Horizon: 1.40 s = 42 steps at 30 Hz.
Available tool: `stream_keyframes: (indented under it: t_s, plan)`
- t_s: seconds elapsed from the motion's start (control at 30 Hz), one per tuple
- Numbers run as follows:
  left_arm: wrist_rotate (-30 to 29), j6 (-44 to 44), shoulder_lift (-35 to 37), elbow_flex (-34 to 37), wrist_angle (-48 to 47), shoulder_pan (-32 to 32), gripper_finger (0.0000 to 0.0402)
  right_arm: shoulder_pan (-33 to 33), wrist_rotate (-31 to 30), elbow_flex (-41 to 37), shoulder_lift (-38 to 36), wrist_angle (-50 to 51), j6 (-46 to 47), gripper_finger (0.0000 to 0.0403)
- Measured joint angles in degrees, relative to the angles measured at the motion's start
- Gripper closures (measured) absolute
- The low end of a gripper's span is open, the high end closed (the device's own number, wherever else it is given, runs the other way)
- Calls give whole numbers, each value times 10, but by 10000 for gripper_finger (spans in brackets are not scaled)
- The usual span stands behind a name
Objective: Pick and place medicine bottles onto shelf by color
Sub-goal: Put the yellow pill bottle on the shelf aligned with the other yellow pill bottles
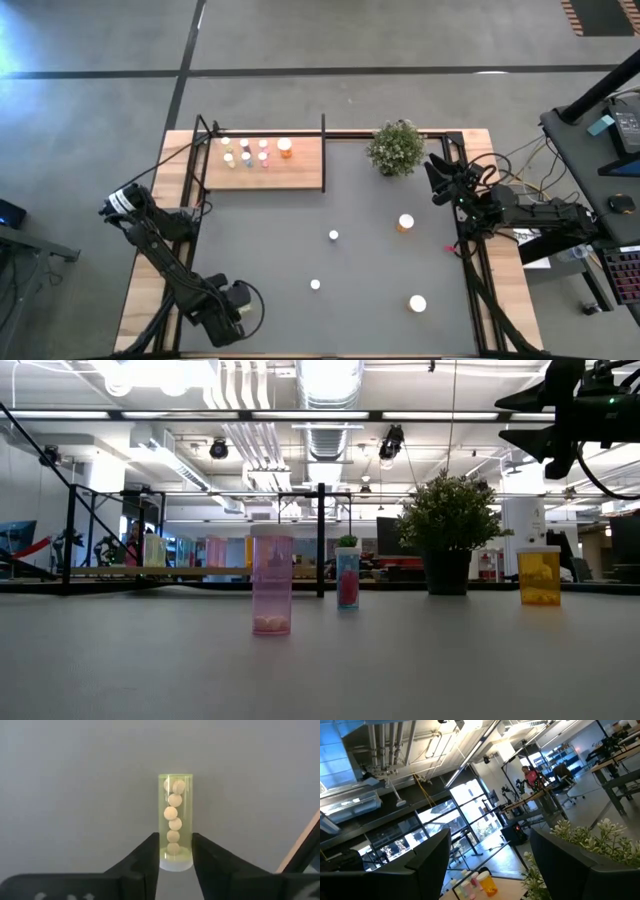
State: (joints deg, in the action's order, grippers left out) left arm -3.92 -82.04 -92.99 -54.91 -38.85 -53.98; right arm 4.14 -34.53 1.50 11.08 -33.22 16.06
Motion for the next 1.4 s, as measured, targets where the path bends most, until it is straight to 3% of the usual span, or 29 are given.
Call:
stream_keyframes:
  t_s: [0.27, 0.43, 0.87, 1.2, 1.4]
  plan:
    - [0, 0, 0, 12, 12, 0, 242, 0, 0, 0, 0, 0, 0, 142]
    - [-17, 0, 0, 18, 10, 9, 234, 0, 0, 0, 0, 0, 0, 142]
    - [-20, 31, -40, 1, -3, 88, 235, 0, 0, 0, 0, 0, 0, 142]
    - [-42, 84, -37, 2, -3, 185, 307, 0, 0, 0, 0, 0, 0, 142]
    - [-48, 98, -14, -8, 5, 199, 299, 0, 0, 0, 0, 0, 0, 142]
